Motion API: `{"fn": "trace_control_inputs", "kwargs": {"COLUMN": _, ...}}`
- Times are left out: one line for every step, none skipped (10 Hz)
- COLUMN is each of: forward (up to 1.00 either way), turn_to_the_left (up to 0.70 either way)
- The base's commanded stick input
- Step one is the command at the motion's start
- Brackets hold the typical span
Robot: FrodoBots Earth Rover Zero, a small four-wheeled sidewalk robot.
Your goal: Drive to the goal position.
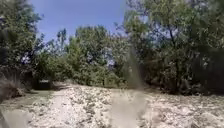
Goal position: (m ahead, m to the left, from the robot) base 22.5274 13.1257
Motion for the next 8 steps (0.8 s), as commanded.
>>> {"fn": "trace_control_inputs", "kwargs": {"forward": 0.45, "turn_to_the_left": 0.27}}
{"fn": "trace_control_inputs", "kwargs": {"forward": 0.45, "turn_to_the_left": 0.27}}
{"fn": "trace_control_inputs", "kwargs": {"forward": 0.45, "turn_to_the_left": 0.27}}
{"fn": "trace_control_inputs", "kwargs": {"forward": 0.45, "turn_to_the_left": 0.27}}
{"fn": "trace_control_inputs", "kwargs": {"forward": 0.45, "turn_to_the_left": 0.27}}
{"fn": "trace_control_inputs", "kwargs": {"forward": 0.45, "turn_to_the_left": 0.27}}
{"fn": "trace_control_inputs", "kwargs": {"forward": 0.45, "turn_to_the_left": 0.27}}
{"fn": "trace_control_inputs", "kwargs": {"forward": 0.45, "turn_to_the_left": 0.27}}
